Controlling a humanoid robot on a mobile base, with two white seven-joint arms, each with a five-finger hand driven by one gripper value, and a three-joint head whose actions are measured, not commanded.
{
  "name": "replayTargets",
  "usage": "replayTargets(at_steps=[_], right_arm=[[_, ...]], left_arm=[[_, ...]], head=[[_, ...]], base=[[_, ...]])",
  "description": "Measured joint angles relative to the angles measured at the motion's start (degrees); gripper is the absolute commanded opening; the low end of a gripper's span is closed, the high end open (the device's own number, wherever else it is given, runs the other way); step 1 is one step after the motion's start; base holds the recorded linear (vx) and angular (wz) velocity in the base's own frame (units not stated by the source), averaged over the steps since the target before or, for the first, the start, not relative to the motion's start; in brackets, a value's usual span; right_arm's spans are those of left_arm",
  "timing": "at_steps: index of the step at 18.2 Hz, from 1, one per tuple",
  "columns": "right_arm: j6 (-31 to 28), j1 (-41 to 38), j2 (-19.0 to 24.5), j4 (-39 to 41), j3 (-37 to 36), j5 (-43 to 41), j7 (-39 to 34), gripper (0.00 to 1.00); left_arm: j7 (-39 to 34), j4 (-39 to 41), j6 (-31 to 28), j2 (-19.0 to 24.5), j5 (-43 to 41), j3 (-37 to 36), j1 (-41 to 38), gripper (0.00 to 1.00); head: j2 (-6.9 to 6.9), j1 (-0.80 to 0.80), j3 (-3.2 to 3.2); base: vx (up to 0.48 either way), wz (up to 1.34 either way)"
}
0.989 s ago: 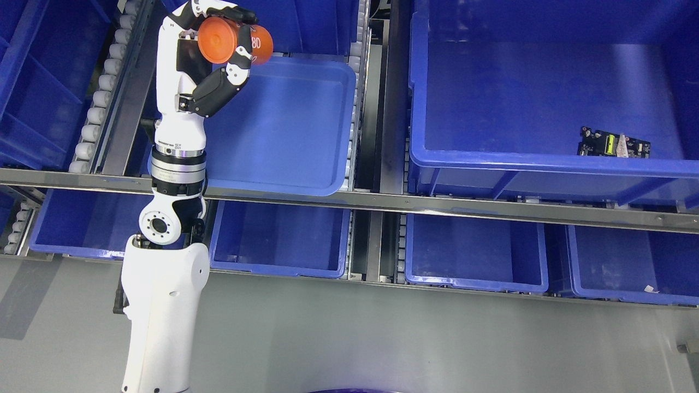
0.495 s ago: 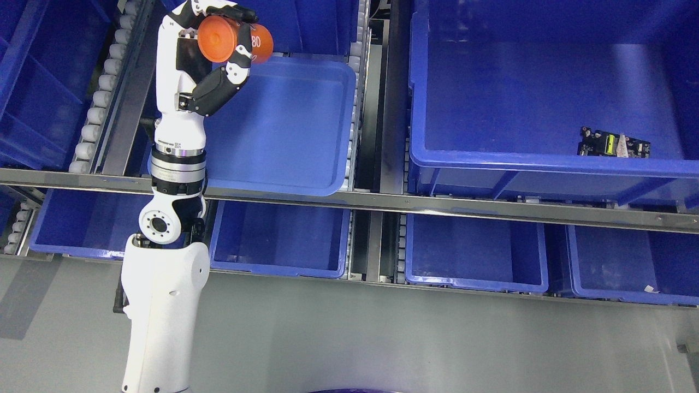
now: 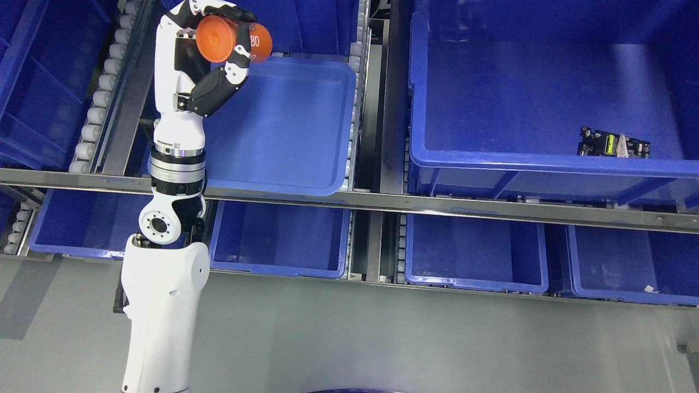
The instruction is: Grab orange capacitor from left shelf to right desk
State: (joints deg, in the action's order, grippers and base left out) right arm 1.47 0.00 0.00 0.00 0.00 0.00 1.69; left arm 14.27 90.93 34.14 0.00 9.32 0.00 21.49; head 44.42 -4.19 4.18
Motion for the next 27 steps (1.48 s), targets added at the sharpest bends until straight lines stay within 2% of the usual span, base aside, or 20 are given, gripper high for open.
replayTargets(at_steps=[12, 17, 21, 27], right_arm=[[-0.04, 0.01, 0.00, 0.00, 0.00, 0.00, 0.00, 1.00], [-0.06, 0.02, 0.00, 0.00, 0.00, 0.00, 0.00, 1.00], [-0.06, 0.02, 0.00, 0.00, 0.00, 0.00, 0.00, 1.00], [-0.07, 0.00, 0.00, 0.00, 0.00, 0.00, 0.00, 1.00]], left_arm=[[0.21, -0.01, 2.90, 0.00, 0.48, 0.00, -1.05, 0.03], [0.46, 0.04, 7.16, 0.00, 0.57, -0.44, -1.40, 0.03], [0.48, 0.06, 10.06, 0.00, 0.68, -1.48, -1.96, 0.03], [0.40, 0.76, 10.85, 0.00, 2.33, -2.70, -2.41, 0.04]], head=[[0.00, 0.00, 0.00], [0.00, 0.00, 0.00], [0.00, 0.00, 0.00], [0.00, 0.00, 0.00]], base=[[0.000, 0.00], [-0.021, -0.08], [-0.101, -0.38], [-0.178, -0.81]])
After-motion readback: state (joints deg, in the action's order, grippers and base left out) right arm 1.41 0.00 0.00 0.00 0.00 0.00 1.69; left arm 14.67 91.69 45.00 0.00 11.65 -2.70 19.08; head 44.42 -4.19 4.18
